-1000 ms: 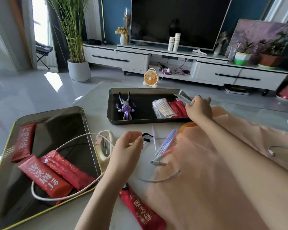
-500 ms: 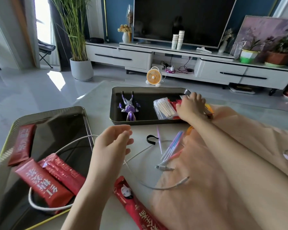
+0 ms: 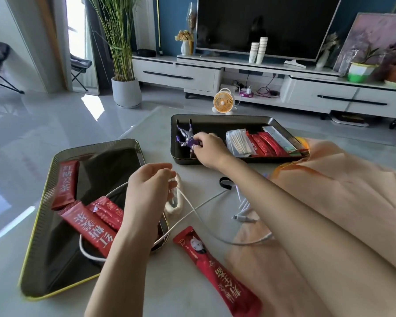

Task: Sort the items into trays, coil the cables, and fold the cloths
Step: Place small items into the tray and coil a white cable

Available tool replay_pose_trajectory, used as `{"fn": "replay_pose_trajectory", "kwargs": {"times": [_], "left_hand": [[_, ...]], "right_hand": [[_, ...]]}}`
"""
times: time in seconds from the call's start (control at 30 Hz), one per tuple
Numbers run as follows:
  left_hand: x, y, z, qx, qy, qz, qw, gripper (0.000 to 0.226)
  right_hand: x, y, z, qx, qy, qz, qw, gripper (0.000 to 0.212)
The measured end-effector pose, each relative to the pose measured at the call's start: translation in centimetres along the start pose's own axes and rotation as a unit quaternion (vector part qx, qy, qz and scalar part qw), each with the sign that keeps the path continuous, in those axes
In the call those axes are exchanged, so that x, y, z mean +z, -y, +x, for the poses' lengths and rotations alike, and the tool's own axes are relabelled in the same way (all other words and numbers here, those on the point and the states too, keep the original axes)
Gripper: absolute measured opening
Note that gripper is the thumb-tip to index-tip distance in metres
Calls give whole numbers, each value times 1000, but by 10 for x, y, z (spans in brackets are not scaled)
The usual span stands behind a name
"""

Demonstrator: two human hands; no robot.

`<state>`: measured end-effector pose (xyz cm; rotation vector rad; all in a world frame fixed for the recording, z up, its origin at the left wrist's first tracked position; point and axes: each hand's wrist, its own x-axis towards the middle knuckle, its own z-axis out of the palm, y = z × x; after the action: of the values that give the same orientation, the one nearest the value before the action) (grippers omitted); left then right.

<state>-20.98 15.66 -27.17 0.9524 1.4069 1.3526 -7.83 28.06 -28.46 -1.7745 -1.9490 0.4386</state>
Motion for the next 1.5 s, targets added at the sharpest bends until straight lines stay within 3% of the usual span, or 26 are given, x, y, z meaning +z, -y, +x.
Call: {"fn": "replay_pose_trajectory", "kwargs": {"times": [0.1,0.23,0.33,0.47,0.53,0.63,0.67,0.73,0.8,0.9,1.07,1.17,1.23,1.33,1.43,1.5], "left_hand": [[-3,1,3,-3,1,9,1000,21],[0,-1,1,5,13,7,1000,22],[7,0,-8,11,41,21,999,21],[17,-1,-20,24,66,49,996,21],[19,-1,-24,37,55,63,996,19],[24,-1,-30,97,6,79,992,14],[26,-2,-32,98,5,82,992,26],[32,-4,-37,41,72,45,996,47],[39,-3,-46,-51,184,-13,982,49],[51,5,-51,-97,256,-65,960,36],[55,10,-49,-83,233,-96,964,18],[54,14,-46,-80,169,-108,976,15],[54,16,-42,-81,131,-114,981,16],[58,17,-41,-95,134,-97,982,24],[62,18,-39,-124,159,-99,974,32],[61,16,-36,-126,155,-93,975,25]], "right_hand": [[-16,2,-42,-37,-63,46,996,24],[-18,9,-138,-79,93,30,992,4],[-16,11,-199,-86,174,-85,977,30],[-11,16,-228,-123,152,-171,966,38],[-17,15,-226,-91,139,-106,980,38],[-39,2,-215,29,89,101,990,32],[-47,-3,-210,58,57,159,984,24],[-61,-10,-203,106,26,290,951,17],[-66,-17,-201,128,41,388,912,15],[-66,-22,-202,131,76,419,895,12],[-62,-22,-206,127,77,407,901,12],[-60,-24,-207,101,87,415,900,22],[-60,-29,-205,74,68,395,913,20],[-67,-42,-192,30,33,390,920,14],[-77,-65,-154,36,-87,363,927,15],[-81,-84,-117,58,-177,268,945,17]]}}
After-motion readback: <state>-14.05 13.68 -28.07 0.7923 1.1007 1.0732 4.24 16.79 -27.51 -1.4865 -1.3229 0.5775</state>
